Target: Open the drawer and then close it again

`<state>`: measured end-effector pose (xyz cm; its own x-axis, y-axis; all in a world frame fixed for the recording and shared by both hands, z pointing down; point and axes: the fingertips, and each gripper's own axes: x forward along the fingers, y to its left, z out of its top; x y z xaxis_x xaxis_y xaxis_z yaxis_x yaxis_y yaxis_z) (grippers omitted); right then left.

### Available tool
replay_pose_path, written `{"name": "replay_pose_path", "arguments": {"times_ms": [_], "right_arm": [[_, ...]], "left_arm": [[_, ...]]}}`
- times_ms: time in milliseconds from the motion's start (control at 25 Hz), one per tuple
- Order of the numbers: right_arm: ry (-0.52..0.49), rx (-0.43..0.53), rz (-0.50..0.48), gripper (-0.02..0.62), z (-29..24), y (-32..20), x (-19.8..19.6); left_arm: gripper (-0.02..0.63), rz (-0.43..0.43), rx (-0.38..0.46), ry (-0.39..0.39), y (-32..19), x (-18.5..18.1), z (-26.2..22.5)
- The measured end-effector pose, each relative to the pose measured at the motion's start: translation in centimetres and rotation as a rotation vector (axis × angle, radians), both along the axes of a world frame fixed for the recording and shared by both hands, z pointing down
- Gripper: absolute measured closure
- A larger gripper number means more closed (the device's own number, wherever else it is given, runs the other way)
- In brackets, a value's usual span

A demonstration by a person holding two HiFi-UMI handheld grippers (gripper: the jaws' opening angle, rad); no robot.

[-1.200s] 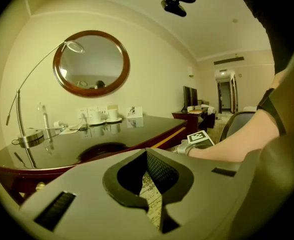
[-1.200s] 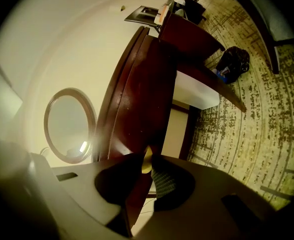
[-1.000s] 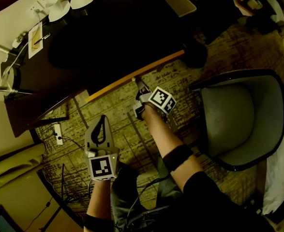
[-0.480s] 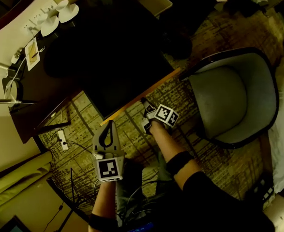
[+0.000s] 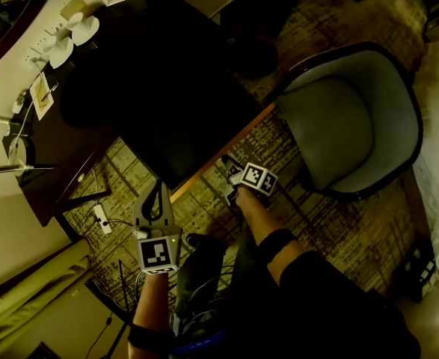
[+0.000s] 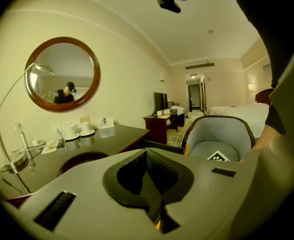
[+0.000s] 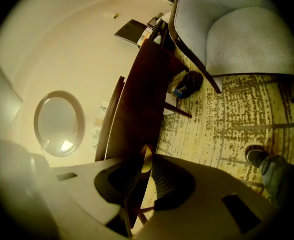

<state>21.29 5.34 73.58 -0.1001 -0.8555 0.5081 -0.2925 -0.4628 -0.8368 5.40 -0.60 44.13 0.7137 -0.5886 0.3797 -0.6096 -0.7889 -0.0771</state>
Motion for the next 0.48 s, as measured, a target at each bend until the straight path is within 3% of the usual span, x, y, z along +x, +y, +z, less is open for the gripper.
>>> {"name": "replay_pose_path", "arguments": {"times_ms": [280, 480], "right_arm": [[0.009, -0.054, 0.018, 0.517, 0.2, 1.3, 0.1], [0.073, -0.146, -0.089, 0.479, 0.1, 1.6, 0.0]], "left_arm": [[0.606, 0.014, 0.002, -0.009, 0.7, -0.5, -1.6], [0.606, 0.014, 0.019, 0.001, 1.0, -0.5, -2.8]]}}
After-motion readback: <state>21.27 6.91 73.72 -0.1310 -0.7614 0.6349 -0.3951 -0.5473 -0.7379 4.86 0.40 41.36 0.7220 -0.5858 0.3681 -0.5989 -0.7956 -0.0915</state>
